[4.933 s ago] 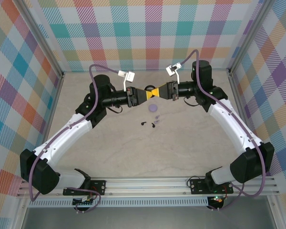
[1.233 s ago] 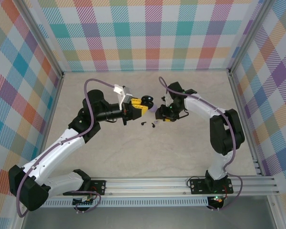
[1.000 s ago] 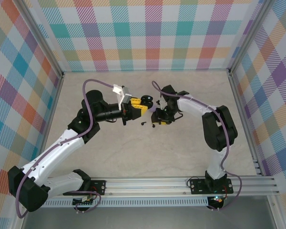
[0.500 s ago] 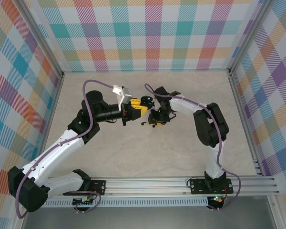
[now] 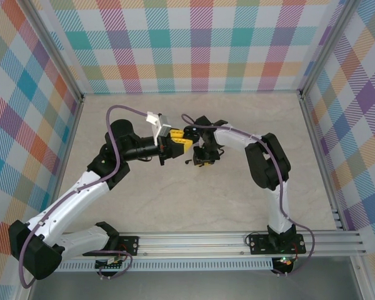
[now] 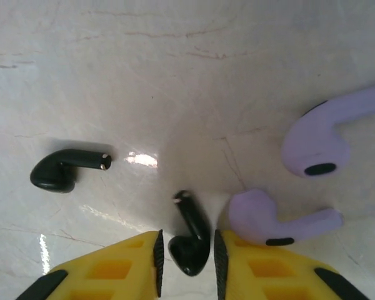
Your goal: Insert the wireless bluetooth earbuds into the charging case
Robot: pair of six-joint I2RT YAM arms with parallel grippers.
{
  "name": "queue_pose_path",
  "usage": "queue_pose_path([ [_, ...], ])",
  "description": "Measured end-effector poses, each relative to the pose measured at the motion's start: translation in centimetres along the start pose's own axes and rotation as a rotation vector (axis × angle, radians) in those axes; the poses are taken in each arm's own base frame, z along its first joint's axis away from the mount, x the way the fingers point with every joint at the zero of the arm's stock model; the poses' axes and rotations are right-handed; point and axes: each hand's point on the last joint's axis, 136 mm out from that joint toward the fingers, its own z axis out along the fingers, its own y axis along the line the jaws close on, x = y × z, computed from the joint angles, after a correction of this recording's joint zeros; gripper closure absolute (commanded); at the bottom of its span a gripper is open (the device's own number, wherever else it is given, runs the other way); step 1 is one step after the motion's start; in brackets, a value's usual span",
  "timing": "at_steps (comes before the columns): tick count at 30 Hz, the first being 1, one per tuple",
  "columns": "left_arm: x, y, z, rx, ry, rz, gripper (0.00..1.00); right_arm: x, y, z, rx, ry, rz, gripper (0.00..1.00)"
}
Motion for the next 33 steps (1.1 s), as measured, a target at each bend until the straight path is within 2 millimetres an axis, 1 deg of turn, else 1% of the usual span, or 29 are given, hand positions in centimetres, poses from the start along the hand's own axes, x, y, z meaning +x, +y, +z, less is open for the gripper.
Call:
queue_pose_path([
  [4, 0.0, 0.0, 0.0, 0.000, -0.001, 0.000, 0.89, -0.2, 0.3, 0.0, 0.010, -0.002, -0.024, 0.84],
  [10, 0.2, 0.0, 0.0, 0.000, 0.002, -0.002, 0.89, 0.0, 0.7, 0.1, 0.021, -0.002, -0.109, 0.87],
  [13, 0.3, 0.0, 0.0, -0.001, 0.005, -0.005, 0.89, 0.4, 1.0, 0.1, 0.019, 0.002, -0.190, 0.89],
  [15, 0.3, 0.0, 0.0, -0.001, 0.005, -0.004, 0.89, 1.1, 1.0, 0.0, 0.021, 0.010, -0.242, 0.88],
  [19, 0.3, 0.0, 0.0, -0.001, 0.005, -0.004, 0.89, 2.9, 0.2, -0.2, 0.043, 0.043, -0.326, 0.84],
  [21, 0.3, 0.0, 0.0, 0.000, 0.005, -0.005, 0.89, 3.4, -0.4, -0.3, 0.068, 0.055, -0.351, 0.79],
  [27, 0.3, 0.0, 0.0, 0.000, 0.005, -0.006, 0.89, 3.8, -1.6, -0.3, 0.127, 0.073, -0.370, 0.62],
  [30, 0.3, 0.0, 0.0, 0.000, 0.006, -0.008, 0.89, 3.8, -1.5, -0.6, 0.126, 0.071, -0.360, 0.59],
  [33, 0.3, 0.0, 0.0, 0.002, 0.006, -0.008, 0.89, 3.8, -1.1, -1.5, 0.111, 0.052, -0.338, 0.59],
])
